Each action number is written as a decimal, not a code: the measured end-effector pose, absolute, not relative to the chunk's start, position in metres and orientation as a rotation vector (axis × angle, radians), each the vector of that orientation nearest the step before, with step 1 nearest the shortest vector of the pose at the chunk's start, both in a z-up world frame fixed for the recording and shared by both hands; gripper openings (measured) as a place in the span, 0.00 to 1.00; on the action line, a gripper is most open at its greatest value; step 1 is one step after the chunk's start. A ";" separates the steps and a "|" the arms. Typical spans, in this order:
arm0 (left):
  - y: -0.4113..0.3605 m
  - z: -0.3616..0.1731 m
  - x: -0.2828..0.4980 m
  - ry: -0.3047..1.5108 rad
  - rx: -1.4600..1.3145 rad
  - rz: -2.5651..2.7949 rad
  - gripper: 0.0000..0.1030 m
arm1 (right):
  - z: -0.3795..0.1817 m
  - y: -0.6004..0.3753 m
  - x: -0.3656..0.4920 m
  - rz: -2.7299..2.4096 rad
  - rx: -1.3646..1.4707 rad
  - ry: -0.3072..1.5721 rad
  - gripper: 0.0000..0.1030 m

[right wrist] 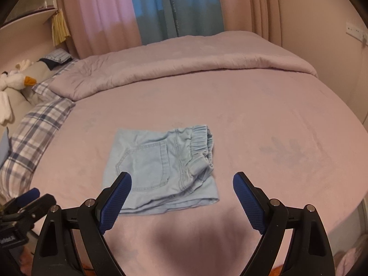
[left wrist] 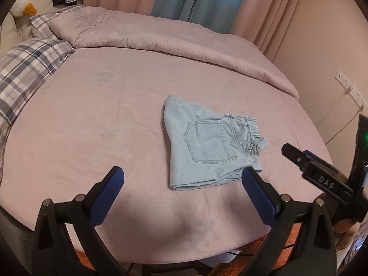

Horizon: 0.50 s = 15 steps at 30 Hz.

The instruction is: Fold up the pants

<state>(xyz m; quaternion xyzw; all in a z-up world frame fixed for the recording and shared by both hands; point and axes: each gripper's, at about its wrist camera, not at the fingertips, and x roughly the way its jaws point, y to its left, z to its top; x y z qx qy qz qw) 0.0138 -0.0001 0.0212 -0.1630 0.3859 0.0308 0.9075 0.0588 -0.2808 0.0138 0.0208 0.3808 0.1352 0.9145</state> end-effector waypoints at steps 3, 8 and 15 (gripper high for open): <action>0.000 0.022 0.013 0.790 -0.351 0.051 0.99 | 0.013 -0.280 0.058 0.269 0.039 0.783 0.87; -0.006 0.023 0.015 0.797 -0.308 0.042 0.99 | 0.013 -0.281 0.057 0.259 0.037 0.784 0.87; -0.015 0.018 0.015 0.817 -0.297 0.030 0.99 | 0.012 -0.283 0.056 0.257 0.039 0.787 0.87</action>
